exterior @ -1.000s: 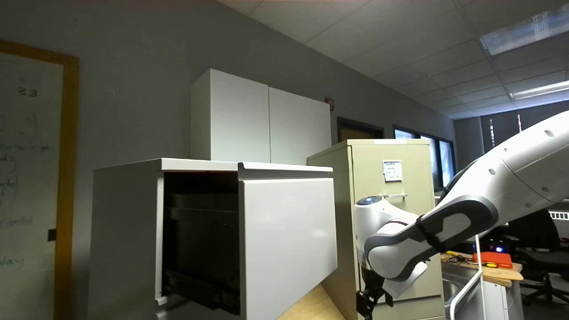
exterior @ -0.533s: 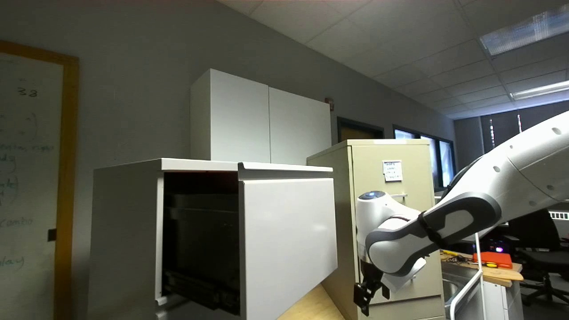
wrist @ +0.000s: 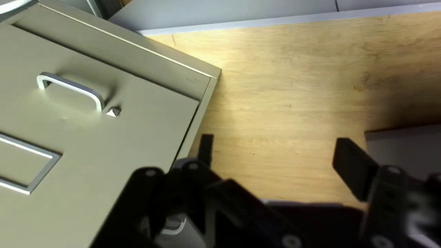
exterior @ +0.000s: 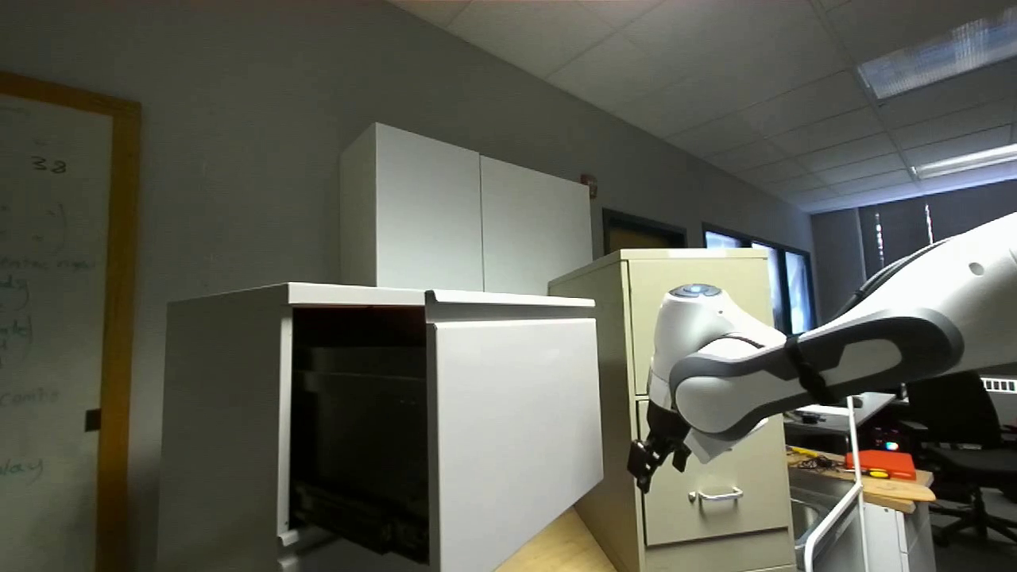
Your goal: Close the top drawer of the cabinet to the left
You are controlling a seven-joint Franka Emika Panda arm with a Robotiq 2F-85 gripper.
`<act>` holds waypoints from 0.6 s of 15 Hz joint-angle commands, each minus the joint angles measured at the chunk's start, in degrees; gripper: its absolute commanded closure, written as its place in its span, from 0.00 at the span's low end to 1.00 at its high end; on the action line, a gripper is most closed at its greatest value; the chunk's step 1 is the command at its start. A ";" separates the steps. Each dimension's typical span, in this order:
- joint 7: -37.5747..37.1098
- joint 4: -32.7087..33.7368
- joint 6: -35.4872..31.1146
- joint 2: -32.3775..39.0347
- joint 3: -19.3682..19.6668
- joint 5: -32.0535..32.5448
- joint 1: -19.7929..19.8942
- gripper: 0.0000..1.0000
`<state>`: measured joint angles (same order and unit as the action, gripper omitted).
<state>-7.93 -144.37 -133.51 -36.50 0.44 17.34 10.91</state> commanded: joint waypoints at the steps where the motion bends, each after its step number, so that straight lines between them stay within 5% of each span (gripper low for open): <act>1: 4.01 0.01 0.31 -5.23 1.68 -3.40 -3.03 0.41; 7: 8.69 -0.01 0.27 -12.51 2.70 -10.95 -9.47 0.87; 9: 9.58 -0.05 -1.19 -14.50 2.67 -12.78 -11.30 0.94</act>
<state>-1.36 -144.37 -133.62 -47.52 2.19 7.52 2.36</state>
